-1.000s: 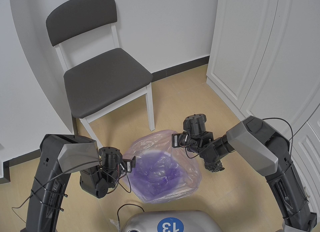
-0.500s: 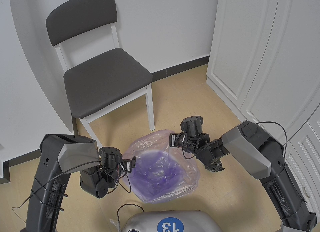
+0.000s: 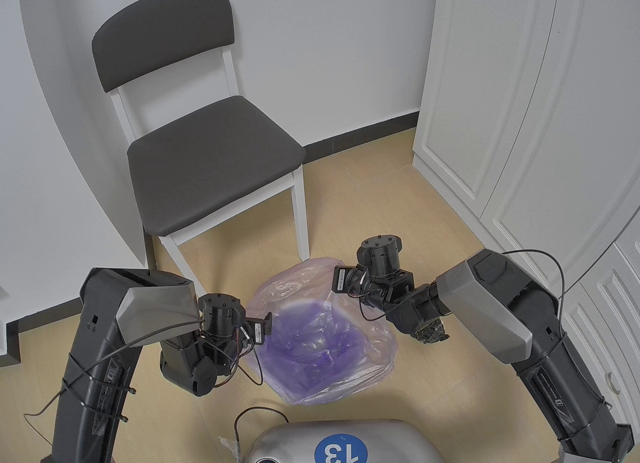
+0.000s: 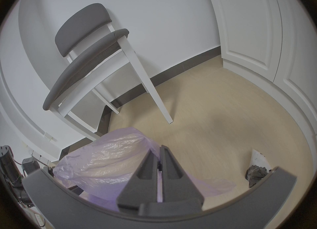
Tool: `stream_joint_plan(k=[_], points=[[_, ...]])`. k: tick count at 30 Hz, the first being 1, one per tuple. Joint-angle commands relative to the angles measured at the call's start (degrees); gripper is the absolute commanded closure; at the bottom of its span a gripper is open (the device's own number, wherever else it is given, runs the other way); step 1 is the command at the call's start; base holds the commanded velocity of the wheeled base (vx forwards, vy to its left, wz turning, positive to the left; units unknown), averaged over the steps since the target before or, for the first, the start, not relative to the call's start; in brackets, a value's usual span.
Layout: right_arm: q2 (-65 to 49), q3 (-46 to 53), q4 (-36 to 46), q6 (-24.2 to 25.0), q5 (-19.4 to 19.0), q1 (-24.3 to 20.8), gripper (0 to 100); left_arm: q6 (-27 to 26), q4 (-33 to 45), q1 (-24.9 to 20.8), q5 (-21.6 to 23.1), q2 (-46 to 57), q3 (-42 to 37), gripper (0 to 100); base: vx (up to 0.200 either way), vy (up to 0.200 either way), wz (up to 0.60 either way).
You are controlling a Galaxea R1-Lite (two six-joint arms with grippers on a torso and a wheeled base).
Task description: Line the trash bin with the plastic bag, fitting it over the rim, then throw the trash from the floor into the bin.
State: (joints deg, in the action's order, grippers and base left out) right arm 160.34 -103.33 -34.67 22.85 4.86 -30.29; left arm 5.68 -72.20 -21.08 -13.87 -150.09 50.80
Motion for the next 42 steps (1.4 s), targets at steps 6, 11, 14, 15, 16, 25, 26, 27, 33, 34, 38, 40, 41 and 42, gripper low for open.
stream_joint_plan(k=[6, 11, 14, 15, 16, 25, 26, 27, 33, 34, 38, 40, 41, 42], points=[[3.13, -1.00, -1.72, 0.09, 0.06, -0.03, 100, 0.03, -0.04, -0.10, -0.01, 0.06, -0.17, 0, 0.000, 0.000, 0.00], [3.66, -1.17, -2.42, 0.89, -0.12, -0.03, 100, 0.03, 0.13, -0.10, 0.16, 0.15, -0.09, 0, 0.000, 0.000, 0.00], [3.75, -1.53, -2.42, 1.32, -0.12, -0.12, 100, 0.03, 0.13, -0.10, 0.16, 0.15, -0.09, 0, 0.000, 0.000, 0.00], [3.75, -1.61, -2.42, 1.32, -0.12, -0.29, 100, 0.03, 0.13, -0.10, 0.16, 0.15, -0.09, 0, 0.000, 0.000, 0.00], [3.75, -1.88, -2.42, 1.32, -0.12, -0.29, 100, 0.03, 0.13, -0.10, 0.16, 0.15, -0.09, 0, 0.000, 0.000, 0.00], [4.63, -3.99, -2.42, 2.12, -0.12, -0.29, 100, 0.03, 0.13, -0.10, 0.16, 0.15, -0.09, 0, 0.000, 0.000, 0.00], [4.63, -3.99, -2.42, 2.12, -0.12, -0.29, 100, 0.03, 0.13, -0.10, 0.16, 0.15, -0.09, 0, 0.000, 0.000, 0.00], [4.63, -3.99, -2.42, 2.12, -0.12, -0.29, 100, 0.03, 0.13, -0.10, 0.16, 0.15, -0.09, 0, 0.000, 0.000, 0.00], [4.63, -3.90, -2.51, 2.12, -0.12, -0.29, 100, 0.12, 0.13, -0.10, 0.16, 0.15, -0.09, 0, 0.000, 0.000, 0.00], [4.63, -3.90, -2.51, 2.12, -0.12, -0.29, 100, 0.12, 0.13, -0.10, 0.16, 0.15, -0.09, 0, 0.000, 0.000, 0.00], [4.63, -3.99, -2.24, 2.03, -0.12, -0.29, 0, 0.12, 0.13, -0.10, 0.16, 0.15, -0.09, 0, 0.000, 0.000, 0.00], [4.63, -3.99, -2.24, 2.03, -0.12, -0.29, 0, 0.12, 0.22, -0.10, 0.16, 0.15, -0.09, 0, 0.000, 0.000, 0.00], [4.63, -3.99, -2.24, 2.03, -0.12, -0.29, 0, 0.12, 0.22, -0.10, 0.16, 0.15, -0.09, 0, 0.000, 0.000, 0.00], [4.63, -3.99, -2.33, 2.03, -0.12, -0.29, 0, 0.12, 0.13, -0.10, 0.16, 0.15, -0.09, 0, 0.000, 0.000, 0.00]])
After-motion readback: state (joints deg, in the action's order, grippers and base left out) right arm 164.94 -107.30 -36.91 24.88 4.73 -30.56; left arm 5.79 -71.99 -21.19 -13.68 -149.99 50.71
